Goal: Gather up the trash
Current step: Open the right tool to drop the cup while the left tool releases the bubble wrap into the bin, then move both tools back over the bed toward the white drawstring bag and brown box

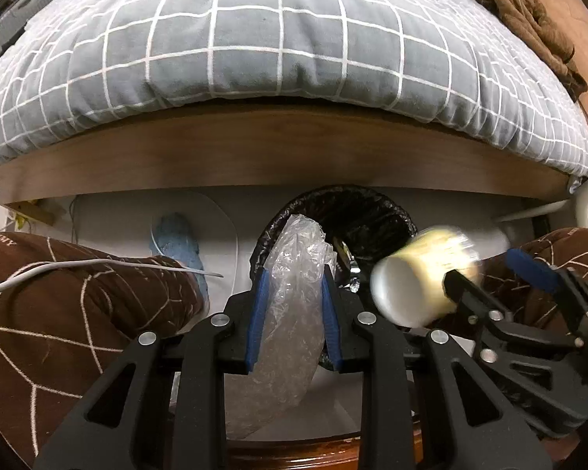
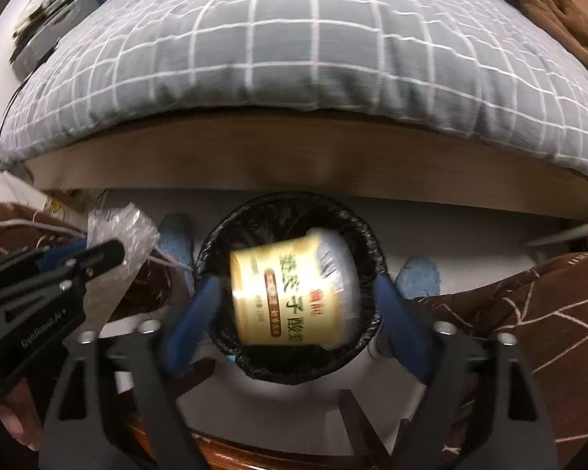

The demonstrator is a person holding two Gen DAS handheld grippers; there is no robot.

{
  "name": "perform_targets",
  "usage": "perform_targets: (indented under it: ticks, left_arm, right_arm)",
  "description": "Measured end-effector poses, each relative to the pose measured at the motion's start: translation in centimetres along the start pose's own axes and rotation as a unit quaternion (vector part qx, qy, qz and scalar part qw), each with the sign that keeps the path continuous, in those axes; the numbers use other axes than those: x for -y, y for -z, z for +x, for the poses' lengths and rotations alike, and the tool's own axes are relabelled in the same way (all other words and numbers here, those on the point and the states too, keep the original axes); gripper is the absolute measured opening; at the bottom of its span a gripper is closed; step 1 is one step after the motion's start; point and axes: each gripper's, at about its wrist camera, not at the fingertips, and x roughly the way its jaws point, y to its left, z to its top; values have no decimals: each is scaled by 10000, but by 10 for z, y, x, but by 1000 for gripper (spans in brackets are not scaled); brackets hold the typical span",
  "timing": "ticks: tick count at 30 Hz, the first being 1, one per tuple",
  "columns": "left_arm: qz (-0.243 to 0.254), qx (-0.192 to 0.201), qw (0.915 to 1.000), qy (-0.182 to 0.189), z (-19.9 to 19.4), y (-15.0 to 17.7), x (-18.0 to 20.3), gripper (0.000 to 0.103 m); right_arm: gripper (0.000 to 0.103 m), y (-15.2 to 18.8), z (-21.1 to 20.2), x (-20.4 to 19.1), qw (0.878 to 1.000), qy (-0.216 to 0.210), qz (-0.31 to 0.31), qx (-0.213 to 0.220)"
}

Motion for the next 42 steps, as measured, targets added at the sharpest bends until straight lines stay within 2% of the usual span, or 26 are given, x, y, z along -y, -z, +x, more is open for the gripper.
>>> perform_targets:
  ticks: [6, 16, 20, 23, 29, 36, 42]
  left_arm:
    - [192, -107, 9997, 93, 15, -3, 24, 25]
    - [593, -236, 9976, 250, 33, -6, 70, 26]
    - [636, -245, 9974, 225, 37, -6, 76, 31]
    - [666, -189, 9976, 98, 36, -6, 74, 39]
    - [538, 48, 9984, -135, 25, -10, 62, 65]
    - [422, 456, 9975, -326, 1, -18, 49, 89]
    - [342, 802, 9953, -433, -25, -30, 36, 97]
  right_arm:
    - [95, -4, -9, 31, 9989, 223, 309, 263]
    - [95, 0, -15, 72, 9957, 601, 621, 341]
    - [95, 6, -13, 80, 9943, 667, 768, 318]
    - [95, 7, -12, 86, 9934, 687, 877, 266]
    - [95, 4, -11, 83, 9942, 616, 851, 237]
    - [95, -8, -21, 70, 9953, 587, 621, 461]
    - [95, -25, -38, 63, 9948, 523, 479, 737]
